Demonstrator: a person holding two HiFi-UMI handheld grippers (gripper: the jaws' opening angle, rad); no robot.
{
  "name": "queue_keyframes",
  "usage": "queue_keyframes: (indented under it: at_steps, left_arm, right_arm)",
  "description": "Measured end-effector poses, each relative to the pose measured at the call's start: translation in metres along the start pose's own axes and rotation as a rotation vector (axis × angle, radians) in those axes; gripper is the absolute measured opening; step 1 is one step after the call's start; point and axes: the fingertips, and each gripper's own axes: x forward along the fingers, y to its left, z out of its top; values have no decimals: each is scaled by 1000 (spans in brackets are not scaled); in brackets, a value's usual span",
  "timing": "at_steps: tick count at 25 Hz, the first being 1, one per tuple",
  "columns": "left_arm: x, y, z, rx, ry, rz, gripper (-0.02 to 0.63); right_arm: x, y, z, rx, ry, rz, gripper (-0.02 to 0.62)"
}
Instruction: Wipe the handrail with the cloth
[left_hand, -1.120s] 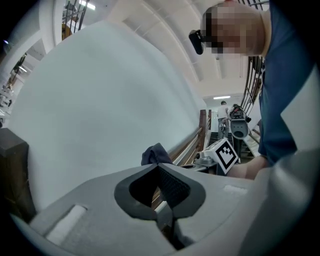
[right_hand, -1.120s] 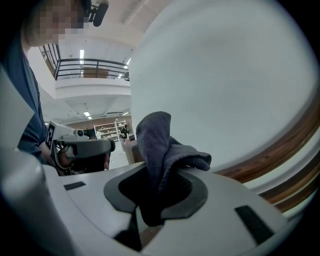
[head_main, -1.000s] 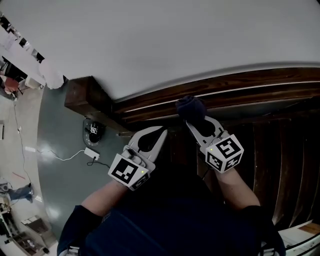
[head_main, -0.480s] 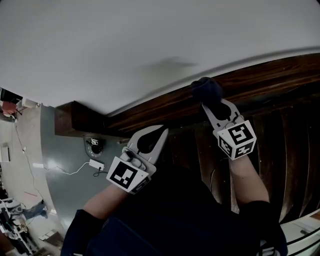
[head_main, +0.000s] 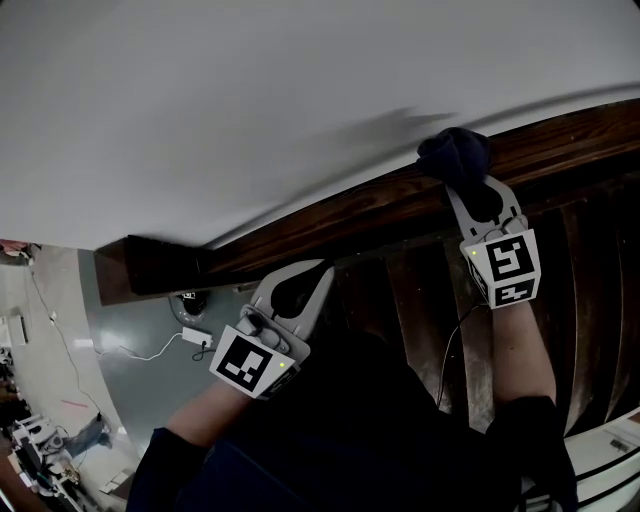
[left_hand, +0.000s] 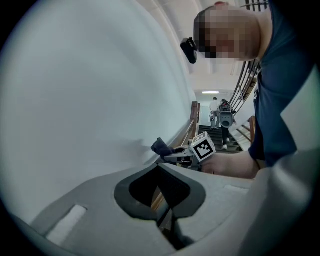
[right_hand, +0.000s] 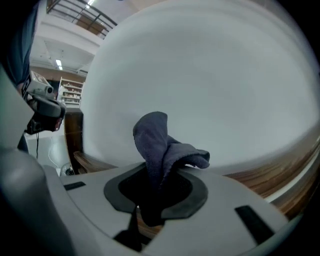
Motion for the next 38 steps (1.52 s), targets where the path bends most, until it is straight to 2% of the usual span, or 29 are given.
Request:
queue_keyframes:
  at_steps: [6, 9, 12, 22, 29, 38]
  left_arm:
    - [12, 1, -6, -14, 11, -24, 3]
    - [13, 0, -9, -22, 14, -30, 3]
    - [12, -2, -11, -27, 18, -29, 3]
    - [-14, 3, -11, -43, -10, 13, 3]
    - [-41, 8, -18, -78, -37, 66, 3]
    - [-79, 6, -18, -76, -71, 141, 3]
  right_arm:
    - [-11, -60, -5, -165, 108, -152, 87]
    - [-15, -86, -13, -174, 166, -204, 87]
    - [-11, -92, -21, -160, 209, -214, 87]
    - [11, -64, -30, -182, 294, -203, 87]
    - [32, -25, -33, -216, 350, -140, 87]
    - [58, 40, -37, -309, 376, -43, 87]
